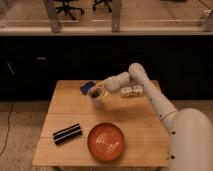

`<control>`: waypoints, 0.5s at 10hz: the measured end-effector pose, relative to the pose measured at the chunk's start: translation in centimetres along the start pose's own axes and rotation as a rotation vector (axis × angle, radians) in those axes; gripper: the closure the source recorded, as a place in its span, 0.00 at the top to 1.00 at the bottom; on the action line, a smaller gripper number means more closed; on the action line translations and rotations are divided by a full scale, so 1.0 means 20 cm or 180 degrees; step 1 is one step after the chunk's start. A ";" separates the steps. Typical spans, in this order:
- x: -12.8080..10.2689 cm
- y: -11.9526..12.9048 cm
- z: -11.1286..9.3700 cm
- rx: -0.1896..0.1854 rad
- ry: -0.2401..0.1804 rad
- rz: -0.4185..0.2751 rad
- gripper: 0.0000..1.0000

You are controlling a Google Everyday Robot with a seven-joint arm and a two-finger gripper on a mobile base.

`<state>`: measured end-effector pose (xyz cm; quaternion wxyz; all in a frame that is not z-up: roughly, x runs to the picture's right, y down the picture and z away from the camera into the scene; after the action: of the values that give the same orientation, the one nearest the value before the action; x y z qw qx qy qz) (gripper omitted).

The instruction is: Place the pepper in the ceramic cup

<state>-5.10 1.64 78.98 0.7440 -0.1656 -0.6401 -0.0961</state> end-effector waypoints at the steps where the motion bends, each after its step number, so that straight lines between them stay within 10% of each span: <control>1: -0.01 0.00 0.00 -0.0002 -0.0010 -0.0008 0.37; 5: -0.02 0.00 -0.02 -0.0007 -0.0030 -0.0043 0.76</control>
<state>-4.81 1.45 78.54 0.7402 -0.1625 -0.6446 -0.1011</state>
